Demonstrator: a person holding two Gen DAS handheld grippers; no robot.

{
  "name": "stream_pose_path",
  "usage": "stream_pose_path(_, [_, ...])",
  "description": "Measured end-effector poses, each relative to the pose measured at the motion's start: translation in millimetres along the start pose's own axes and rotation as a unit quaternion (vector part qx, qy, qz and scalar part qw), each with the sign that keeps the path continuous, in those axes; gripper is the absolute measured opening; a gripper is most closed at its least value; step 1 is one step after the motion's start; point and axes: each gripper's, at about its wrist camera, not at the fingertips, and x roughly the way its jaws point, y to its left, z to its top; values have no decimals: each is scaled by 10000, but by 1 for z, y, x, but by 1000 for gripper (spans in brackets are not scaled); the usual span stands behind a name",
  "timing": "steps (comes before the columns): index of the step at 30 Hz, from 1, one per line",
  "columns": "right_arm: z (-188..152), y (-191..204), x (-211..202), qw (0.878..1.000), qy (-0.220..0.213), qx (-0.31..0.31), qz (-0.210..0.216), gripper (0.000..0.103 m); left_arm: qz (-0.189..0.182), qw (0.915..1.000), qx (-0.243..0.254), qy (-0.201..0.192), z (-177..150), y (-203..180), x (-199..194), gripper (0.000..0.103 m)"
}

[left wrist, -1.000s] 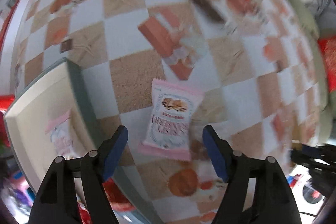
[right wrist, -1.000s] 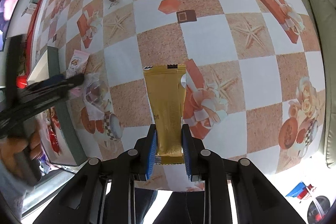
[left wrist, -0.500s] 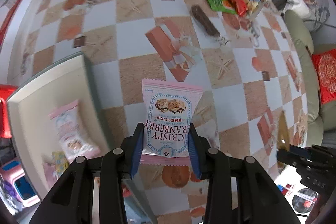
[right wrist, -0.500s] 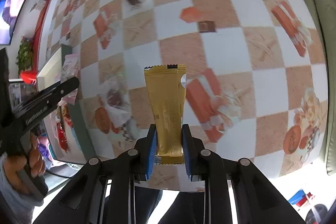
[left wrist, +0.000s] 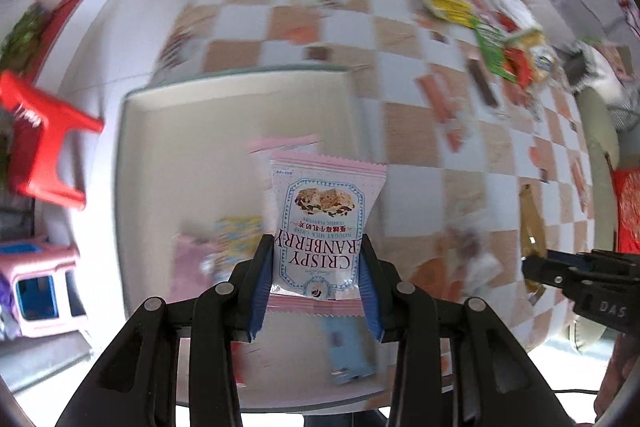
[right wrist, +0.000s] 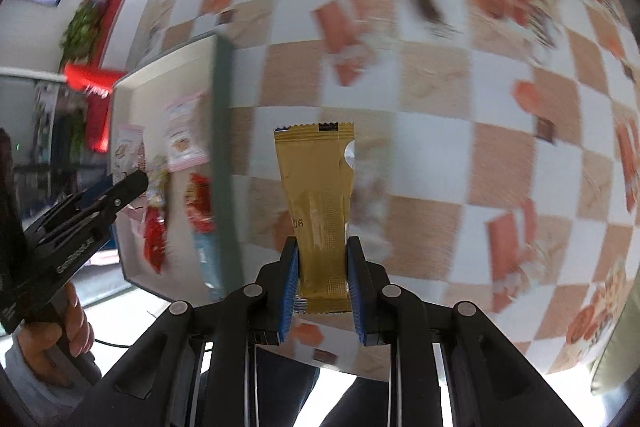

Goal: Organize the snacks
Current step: 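Open both tools to drop the cranberry bag and gold packet in the tray, then withdraw both tools from the tray back over the table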

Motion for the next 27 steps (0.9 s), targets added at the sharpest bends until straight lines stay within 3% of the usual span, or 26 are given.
stream_pose_path(8, [5,77,24,9943,385,-993,96,25,179,9984,-490,199,-24,56,7,43])
stream_pose_path(20, [13,139,50,9808,789,-1777,178,25,229,9969,-740,138,-17,79,12,43])
stream_pose_path(22, [11,146,56,9772,912,-1907,209,26,308,9967,-734,146,-16,80,14,47])
stream_pose_path(23, [9,148,60,9754,975,-1971,158,42,369,9966,-716,183,-16,80,15,51])
stream_pose_path(24, [10,149,63,9750,1018,-1971,110,59,378,9966,-707,204,-16,80,16,61])
stream_pose_path(25, [10,147,66,9752,1047,-1951,43,96,379,9966,-702,206,-17,80,16,73])
stream_pose_path(26, [10,144,66,9762,1031,-1910,-19,103,391,9966,-698,187,-18,80,15,76])
stream_pose_path(27, [12,141,67,9773,1017,-1859,-61,103,389,9967,-692,167,-18,80,15,78])
